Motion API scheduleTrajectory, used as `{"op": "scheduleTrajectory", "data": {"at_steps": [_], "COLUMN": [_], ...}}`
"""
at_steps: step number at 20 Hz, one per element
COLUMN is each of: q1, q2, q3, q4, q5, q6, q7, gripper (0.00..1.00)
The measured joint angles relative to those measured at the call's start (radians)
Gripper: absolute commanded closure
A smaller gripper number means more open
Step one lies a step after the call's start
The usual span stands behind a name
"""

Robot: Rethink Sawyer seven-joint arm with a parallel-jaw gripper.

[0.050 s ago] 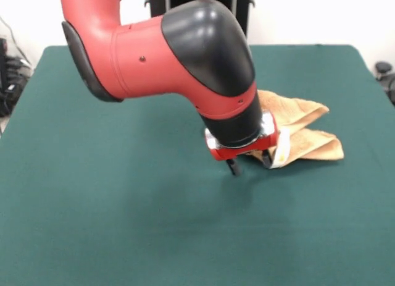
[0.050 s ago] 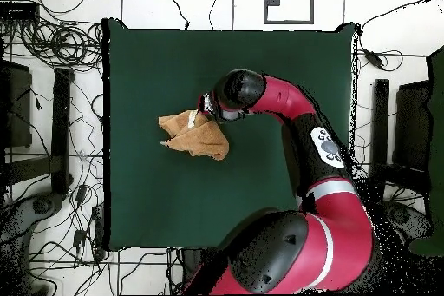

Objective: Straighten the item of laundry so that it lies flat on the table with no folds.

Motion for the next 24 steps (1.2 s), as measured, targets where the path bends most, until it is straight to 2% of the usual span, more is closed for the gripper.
{"op": "scheduleTrajectory", "data": {"at_steps": [15,24], "q1": [0.001,0.001], "q2": [0.047,0.061], "q3": [0.074,0.082], "q4": [-0.042,-0.048], "q5": [0.003,0.026], "q6": [0.081,0.109], "q7": [0.000,0.000], "gripper": [0.00,0.00]}}
